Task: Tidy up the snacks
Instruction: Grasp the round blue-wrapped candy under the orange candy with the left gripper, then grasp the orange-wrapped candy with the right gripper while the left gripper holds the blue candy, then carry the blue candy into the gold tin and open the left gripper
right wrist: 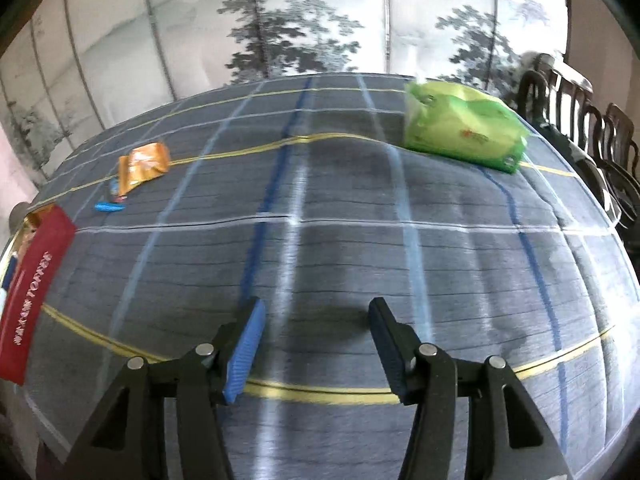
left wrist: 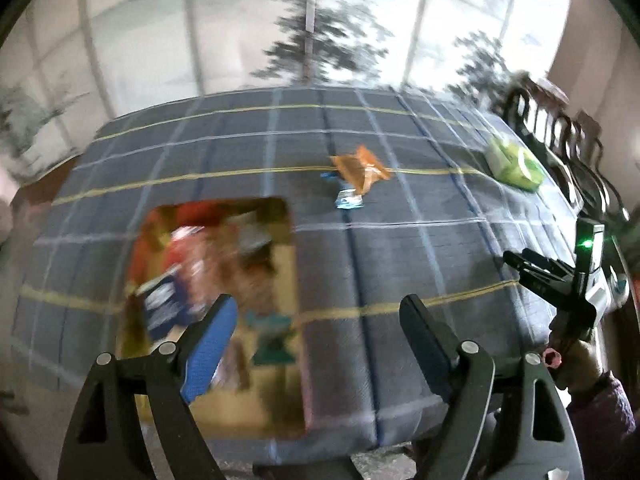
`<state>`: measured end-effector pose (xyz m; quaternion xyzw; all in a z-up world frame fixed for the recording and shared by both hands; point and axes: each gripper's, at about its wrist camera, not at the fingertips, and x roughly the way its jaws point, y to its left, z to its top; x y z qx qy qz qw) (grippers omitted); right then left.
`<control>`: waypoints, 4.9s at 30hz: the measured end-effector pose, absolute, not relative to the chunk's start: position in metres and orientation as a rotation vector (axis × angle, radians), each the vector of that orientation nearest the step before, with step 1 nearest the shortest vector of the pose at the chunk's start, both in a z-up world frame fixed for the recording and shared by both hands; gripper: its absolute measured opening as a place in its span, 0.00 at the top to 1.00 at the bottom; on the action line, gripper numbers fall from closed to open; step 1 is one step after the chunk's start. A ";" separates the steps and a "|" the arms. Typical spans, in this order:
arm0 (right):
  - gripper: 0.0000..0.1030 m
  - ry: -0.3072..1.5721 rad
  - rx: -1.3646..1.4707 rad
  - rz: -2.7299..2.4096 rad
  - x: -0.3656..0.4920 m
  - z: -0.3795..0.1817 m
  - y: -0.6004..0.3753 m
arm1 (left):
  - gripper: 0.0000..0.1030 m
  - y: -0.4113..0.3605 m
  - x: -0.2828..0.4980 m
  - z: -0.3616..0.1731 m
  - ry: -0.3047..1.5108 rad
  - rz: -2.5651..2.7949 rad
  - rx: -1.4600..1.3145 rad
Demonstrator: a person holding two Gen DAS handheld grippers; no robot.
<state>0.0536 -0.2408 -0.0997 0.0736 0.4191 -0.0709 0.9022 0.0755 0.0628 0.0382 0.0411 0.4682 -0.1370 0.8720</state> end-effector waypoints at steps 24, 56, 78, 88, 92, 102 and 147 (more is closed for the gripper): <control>0.39 0.816 0.237 -0.011 0.052 -0.100 -0.258 | 0.64 -0.034 0.266 -0.073 1.241 -0.365 0.260; 0.37 0.871 0.310 0.343 0.160 -0.070 -0.172 | 0.77 0.005 0.087 -0.042 1.119 -0.400 0.033; 0.39 0.930 -0.120 0.441 0.289 -0.099 -0.084 | 0.76 0.019 0.062 -0.037 1.097 -0.483 0.025; 0.80 0.869 -0.049 0.352 0.211 -0.082 -0.120 | 0.76 0.012 0.040 -0.022 1.076 -0.477 0.040; 0.80 0.860 -0.025 0.314 0.151 -0.081 -0.141 | 0.76 0.010 0.026 -0.016 1.064 -0.476 0.051; 0.80 0.849 0.029 0.193 0.094 -0.098 -0.173 | 0.76 0.009 0.001 0.009 1.007 -0.441 0.062; 0.80 0.863 0.005 0.104 0.097 -0.103 -0.173 | 0.76 0.106 -0.040 0.014 0.922 -0.180 0.014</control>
